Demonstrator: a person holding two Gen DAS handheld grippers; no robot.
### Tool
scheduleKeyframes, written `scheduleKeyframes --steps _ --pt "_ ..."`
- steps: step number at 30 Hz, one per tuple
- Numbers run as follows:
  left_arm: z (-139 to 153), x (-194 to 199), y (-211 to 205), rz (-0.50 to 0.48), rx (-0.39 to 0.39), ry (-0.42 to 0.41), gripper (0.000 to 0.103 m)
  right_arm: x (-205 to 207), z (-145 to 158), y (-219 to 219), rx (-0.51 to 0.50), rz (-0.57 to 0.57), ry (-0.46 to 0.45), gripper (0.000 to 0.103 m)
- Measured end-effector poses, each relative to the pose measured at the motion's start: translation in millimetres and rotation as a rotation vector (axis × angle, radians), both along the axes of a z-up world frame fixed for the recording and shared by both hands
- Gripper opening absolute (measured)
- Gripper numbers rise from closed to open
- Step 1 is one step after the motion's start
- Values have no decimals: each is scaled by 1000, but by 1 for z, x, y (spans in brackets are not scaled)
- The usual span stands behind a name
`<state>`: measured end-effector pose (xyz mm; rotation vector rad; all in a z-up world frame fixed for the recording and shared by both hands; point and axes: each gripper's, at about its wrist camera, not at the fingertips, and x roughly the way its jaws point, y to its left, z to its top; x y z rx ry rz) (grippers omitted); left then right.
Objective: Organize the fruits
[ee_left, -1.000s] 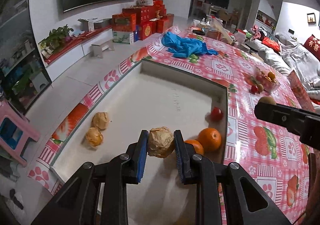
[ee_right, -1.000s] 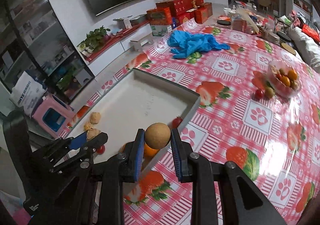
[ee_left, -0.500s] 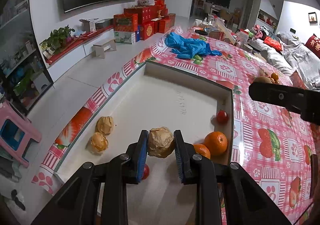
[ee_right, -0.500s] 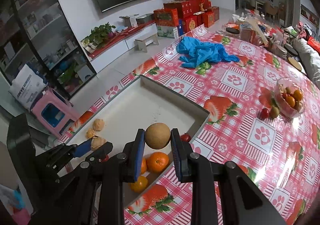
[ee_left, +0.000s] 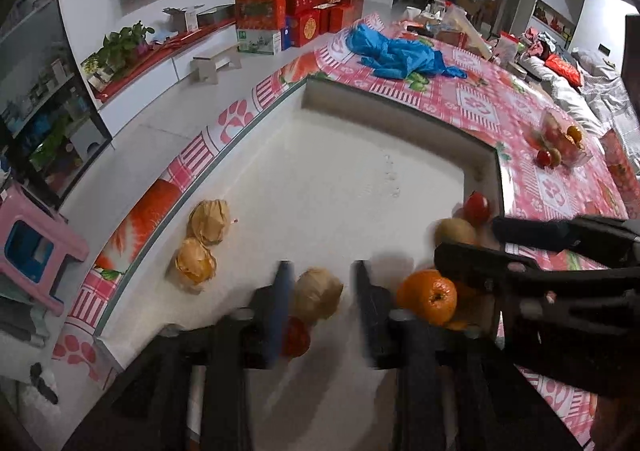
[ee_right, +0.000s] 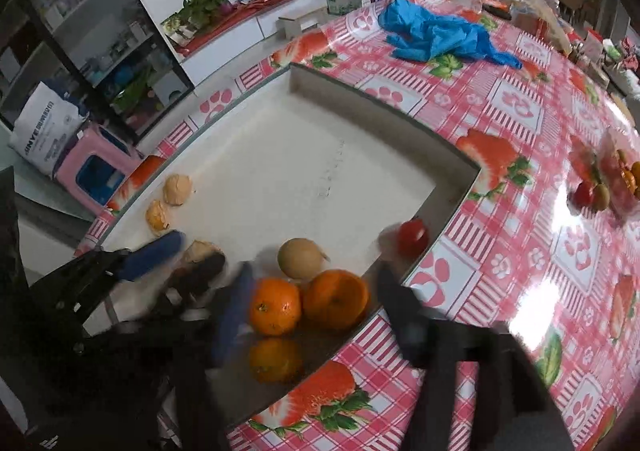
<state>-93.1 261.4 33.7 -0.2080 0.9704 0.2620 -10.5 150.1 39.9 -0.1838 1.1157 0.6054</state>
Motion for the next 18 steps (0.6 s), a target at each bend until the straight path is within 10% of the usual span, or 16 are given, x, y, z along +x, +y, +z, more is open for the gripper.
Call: scheduleKeyframes --steps 2,14,18 --pt "5 -6 0 25 22 -39 90 -1 4 -1 -4 6 -17 76" --pt "14 -10 -2 36 -2 -36 103 -7 18 -8 -27 -9 -41 86" --pt "10 -11 -1 30 -40 -13 103 -8 18 -10 -40 -5 -29 103"
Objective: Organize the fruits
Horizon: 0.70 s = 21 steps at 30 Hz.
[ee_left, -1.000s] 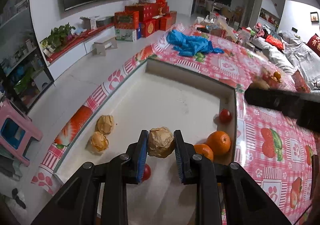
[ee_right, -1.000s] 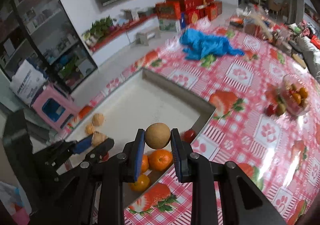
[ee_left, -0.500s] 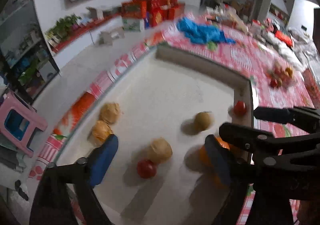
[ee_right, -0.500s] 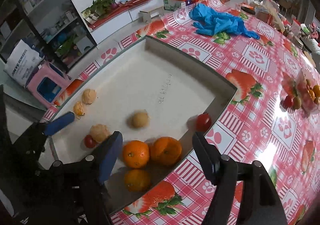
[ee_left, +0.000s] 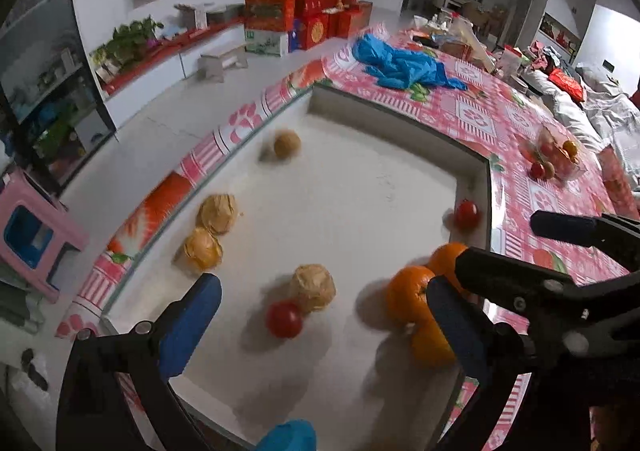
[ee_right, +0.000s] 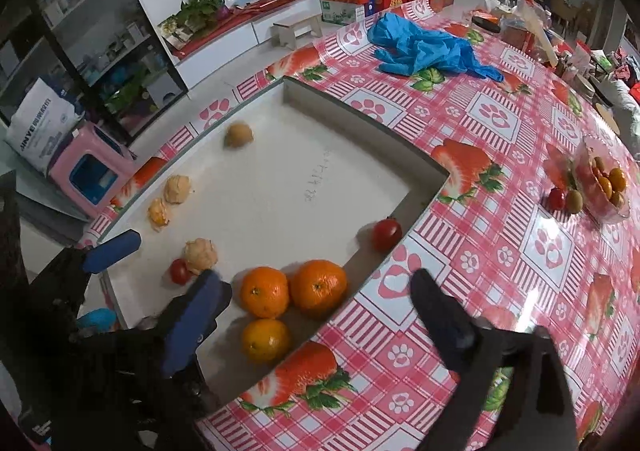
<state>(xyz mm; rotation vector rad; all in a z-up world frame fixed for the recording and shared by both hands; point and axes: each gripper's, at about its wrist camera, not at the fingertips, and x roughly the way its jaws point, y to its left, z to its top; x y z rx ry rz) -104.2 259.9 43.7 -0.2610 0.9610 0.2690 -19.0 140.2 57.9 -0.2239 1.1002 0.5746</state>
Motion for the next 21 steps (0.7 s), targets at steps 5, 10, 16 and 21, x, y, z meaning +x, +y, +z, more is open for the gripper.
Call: scheduleKeyframes --steps 5,10,16,21 --pt "0 -2 -7 -2 39 18 103 -7 1 2 -32 18 -26 103" --pt "-1 -4 -12 -23 43 49 103 -13 2 3 -47 31 -29 103" --pt "1 -7 -16 -26 73 63 103 -14 3 3 -54 29 -33 103" --pt "1 -7 -21 -27 92 72 103 -14 2 -1 -52 24 -28 103"
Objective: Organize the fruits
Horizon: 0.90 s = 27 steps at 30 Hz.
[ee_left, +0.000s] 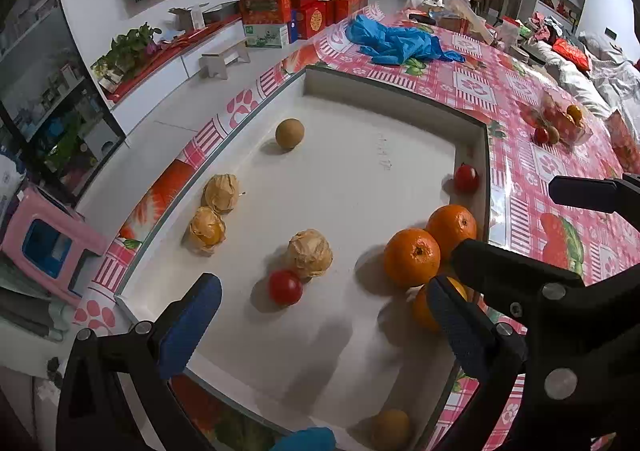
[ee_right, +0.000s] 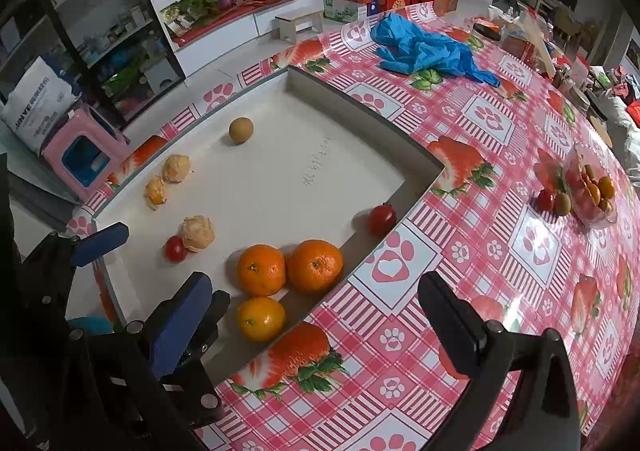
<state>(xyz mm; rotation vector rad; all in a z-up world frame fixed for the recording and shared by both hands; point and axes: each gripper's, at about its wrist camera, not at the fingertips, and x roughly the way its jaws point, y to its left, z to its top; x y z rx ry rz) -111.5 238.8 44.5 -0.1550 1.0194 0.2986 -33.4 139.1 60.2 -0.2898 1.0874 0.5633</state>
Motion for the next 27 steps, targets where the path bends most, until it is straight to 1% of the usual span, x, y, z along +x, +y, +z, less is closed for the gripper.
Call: scheduleKeyframes --steps 15,27 --pt "0 -1 -12 -21 35 18 103 -2 -3 -6 -3 -3 7 103" --pt "0 -3 -15 -24 46 21 103 -2 -3 -7 -2 -1 8 103"
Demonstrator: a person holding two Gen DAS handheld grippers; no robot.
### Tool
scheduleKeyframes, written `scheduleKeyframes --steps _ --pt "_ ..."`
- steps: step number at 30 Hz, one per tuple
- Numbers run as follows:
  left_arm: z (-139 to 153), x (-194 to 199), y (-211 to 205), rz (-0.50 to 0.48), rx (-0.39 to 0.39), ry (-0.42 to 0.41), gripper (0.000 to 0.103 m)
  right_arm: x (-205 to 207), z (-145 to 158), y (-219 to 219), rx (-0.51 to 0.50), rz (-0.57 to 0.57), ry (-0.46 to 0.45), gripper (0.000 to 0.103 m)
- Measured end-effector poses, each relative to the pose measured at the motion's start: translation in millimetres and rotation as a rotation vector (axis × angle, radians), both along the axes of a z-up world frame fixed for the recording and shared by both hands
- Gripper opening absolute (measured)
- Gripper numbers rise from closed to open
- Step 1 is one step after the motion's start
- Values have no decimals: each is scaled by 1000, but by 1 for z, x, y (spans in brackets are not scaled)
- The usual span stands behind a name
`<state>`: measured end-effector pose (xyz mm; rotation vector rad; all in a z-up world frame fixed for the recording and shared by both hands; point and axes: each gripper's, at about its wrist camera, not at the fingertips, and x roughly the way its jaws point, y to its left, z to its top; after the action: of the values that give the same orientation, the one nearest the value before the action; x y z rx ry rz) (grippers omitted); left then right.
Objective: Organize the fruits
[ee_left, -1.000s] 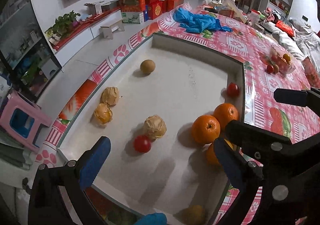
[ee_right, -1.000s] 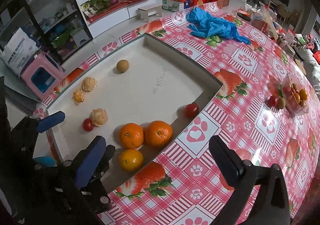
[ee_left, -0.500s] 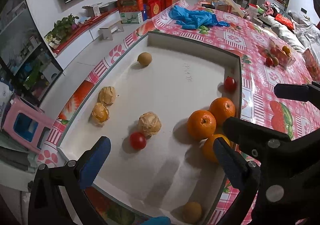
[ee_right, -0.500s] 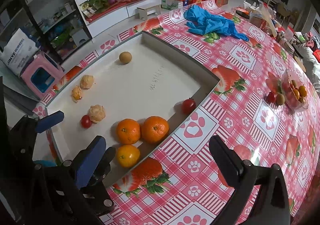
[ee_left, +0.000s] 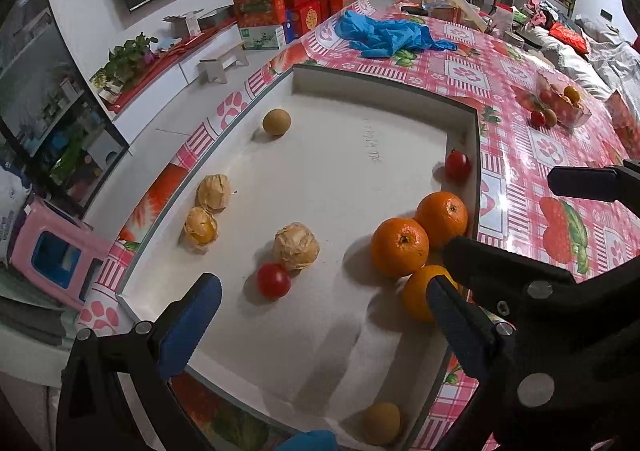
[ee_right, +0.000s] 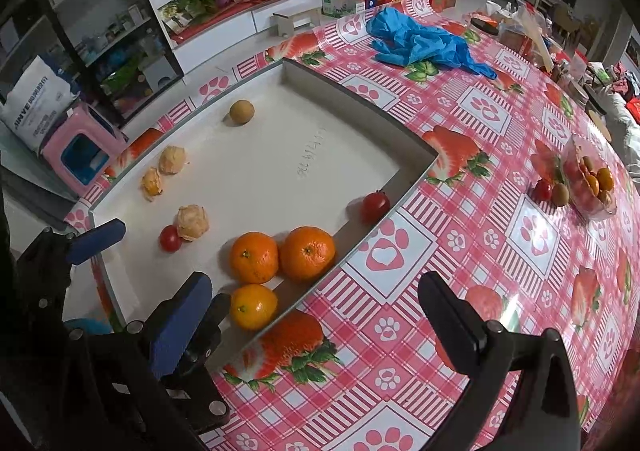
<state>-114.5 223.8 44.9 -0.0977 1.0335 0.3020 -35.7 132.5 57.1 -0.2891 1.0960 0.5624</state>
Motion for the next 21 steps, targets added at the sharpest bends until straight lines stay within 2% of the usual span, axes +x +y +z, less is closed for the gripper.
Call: scheduleKeyframes --steps 21 --pt "1 -3 -6 -12 8 4 103 -4 -2 -3 -12 -2 -8 103"
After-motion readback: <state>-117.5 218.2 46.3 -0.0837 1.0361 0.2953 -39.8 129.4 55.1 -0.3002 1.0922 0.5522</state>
